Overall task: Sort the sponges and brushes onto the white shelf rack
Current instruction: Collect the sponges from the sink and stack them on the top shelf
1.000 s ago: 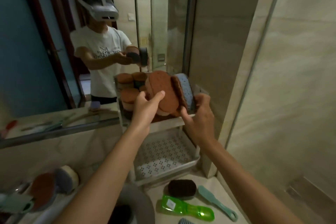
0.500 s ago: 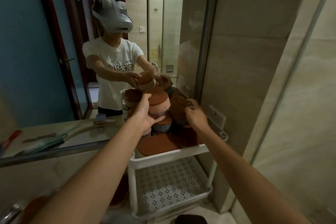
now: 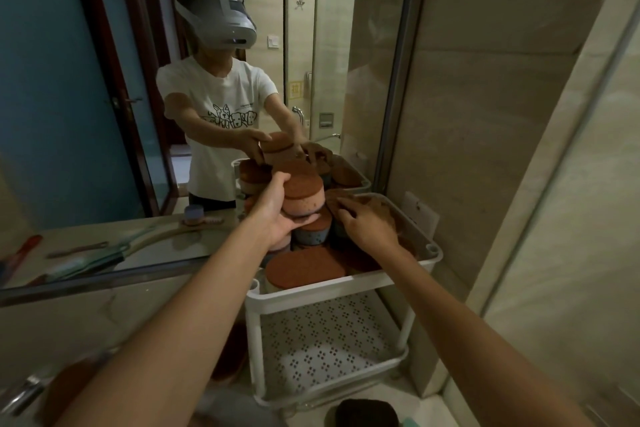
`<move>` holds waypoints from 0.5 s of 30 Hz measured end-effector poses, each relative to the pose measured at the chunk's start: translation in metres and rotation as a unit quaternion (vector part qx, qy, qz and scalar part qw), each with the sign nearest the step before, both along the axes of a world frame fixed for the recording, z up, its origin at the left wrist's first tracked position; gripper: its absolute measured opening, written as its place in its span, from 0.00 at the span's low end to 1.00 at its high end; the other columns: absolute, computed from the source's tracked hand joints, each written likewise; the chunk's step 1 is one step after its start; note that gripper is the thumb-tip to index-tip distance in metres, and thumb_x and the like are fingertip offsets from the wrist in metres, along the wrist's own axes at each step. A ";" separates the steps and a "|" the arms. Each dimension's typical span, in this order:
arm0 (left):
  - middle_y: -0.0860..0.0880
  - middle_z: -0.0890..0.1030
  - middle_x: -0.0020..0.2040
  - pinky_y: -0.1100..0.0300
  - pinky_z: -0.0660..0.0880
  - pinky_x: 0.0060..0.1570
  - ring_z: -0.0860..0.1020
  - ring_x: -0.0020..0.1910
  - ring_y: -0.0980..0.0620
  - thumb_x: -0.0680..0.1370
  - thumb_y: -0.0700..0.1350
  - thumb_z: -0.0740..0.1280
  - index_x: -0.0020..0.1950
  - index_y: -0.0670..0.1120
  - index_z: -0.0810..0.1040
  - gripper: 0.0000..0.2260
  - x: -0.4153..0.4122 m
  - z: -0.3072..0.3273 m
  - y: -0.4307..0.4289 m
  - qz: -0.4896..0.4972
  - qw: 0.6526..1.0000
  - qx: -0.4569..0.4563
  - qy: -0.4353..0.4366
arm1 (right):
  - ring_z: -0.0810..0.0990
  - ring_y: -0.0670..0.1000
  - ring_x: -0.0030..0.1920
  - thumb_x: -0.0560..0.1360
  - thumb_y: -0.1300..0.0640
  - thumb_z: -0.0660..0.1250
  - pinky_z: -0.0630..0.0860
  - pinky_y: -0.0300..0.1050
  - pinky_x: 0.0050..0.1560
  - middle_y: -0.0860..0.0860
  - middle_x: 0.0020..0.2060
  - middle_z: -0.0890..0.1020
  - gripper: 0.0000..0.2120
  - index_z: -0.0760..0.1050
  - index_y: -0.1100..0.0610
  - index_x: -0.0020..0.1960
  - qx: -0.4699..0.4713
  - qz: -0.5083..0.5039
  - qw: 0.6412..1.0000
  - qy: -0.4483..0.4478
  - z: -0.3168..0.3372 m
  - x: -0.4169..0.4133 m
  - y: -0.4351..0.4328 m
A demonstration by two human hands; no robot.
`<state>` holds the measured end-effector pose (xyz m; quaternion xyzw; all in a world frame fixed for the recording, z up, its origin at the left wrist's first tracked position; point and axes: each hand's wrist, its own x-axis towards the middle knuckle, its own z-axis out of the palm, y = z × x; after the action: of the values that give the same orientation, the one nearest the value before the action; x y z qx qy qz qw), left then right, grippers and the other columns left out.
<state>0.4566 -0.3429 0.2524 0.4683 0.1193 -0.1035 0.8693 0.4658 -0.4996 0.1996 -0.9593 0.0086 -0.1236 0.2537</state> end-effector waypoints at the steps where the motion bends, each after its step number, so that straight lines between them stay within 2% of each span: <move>1: 0.40 0.71 0.68 0.44 0.74 0.50 0.71 0.64 0.40 0.78 0.48 0.61 0.69 0.46 0.67 0.20 -0.001 0.000 -0.001 -0.001 1.000 0.004 -0.002 | 0.70 0.60 0.65 0.77 0.45 0.55 0.68 0.56 0.65 0.56 0.67 0.72 0.18 0.70 0.42 0.65 -0.018 0.004 1.000 -0.001 0.001 0.000 0.000; 4: 0.40 0.73 0.66 0.46 0.73 0.52 0.74 0.59 0.43 0.79 0.48 0.59 0.68 0.45 0.68 0.18 -0.003 0.002 -0.003 -0.011 1.000 0.023 -0.017 | 0.66 0.61 0.68 0.77 0.45 0.52 0.63 0.59 0.68 0.56 0.70 0.68 0.19 0.67 0.41 0.67 -0.061 0.015 0.998 0.024 0.006 0.002 -0.002; 7: 0.40 0.75 0.64 0.48 0.73 0.51 0.75 0.55 0.45 0.79 0.46 0.59 0.69 0.44 0.68 0.19 -0.004 0.007 -0.005 -0.030 0.998 0.035 -0.034 | 0.63 0.61 0.70 0.71 0.40 0.49 0.60 0.63 0.69 0.56 0.70 0.66 0.24 0.65 0.39 0.66 0.025 0.044 0.998 0.038 0.014 -0.009 0.001; 9: 0.40 0.76 0.61 0.47 0.73 0.50 0.76 0.53 0.44 0.79 0.45 0.59 0.69 0.43 0.68 0.19 -0.003 0.010 -0.008 -0.044 0.997 0.043 -0.046 | 0.68 0.58 0.67 0.67 0.44 0.55 0.65 0.60 0.67 0.55 0.67 0.70 0.25 0.66 0.45 0.65 0.116 0.058 0.991 -0.020 0.021 -0.022 0.003; 11: 0.41 0.77 0.60 0.47 0.74 0.51 0.77 0.54 0.45 0.80 0.45 0.58 0.69 0.43 0.68 0.18 -0.004 0.014 -0.016 -0.060 0.994 0.067 -0.057 | 0.71 0.54 0.64 0.68 0.55 0.64 0.69 0.54 0.66 0.54 0.64 0.71 0.26 0.64 0.51 0.65 0.176 0.098 0.976 -0.077 0.025 -0.034 0.004; 13: 0.42 0.79 0.59 0.49 0.74 0.54 0.77 0.58 0.45 0.80 0.45 0.58 0.68 0.43 0.70 0.17 -0.002 0.016 -0.024 -0.085 0.989 0.103 -0.068 | 0.71 0.51 0.63 0.68 0.62 0.68 0.71 0.47 0.64 0.53 0.63 0.69 0.30 0.62 0.50 0.67 0.179 0.141 0.967 -0.113 0.029 -0.043 0.004; 15: 0.42 0.79 0.59 0.49 0.73 0.60 0.77 0.61 0.45 0.81 0.45 0.57 0.67 0.43 0.71 0.16 -0.003 0.019 -0.033 -0.121 0.983 0.114 -0.073 | 0.72 0.50 0.62 0.70 0.59 0.70 0.72 0.45 0.62 0.53 0.64 0.70 0.29 0.63 0.48 0.67 0.159 0.145 0.968 -0.133 0.031 -0.045 0.002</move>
<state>0.4534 -0.3758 0.2716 0.5815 0.0089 -0.1590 0.7979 0.4212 -0.4979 0.2309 -0.8728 -0.1450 -0.2090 0.4166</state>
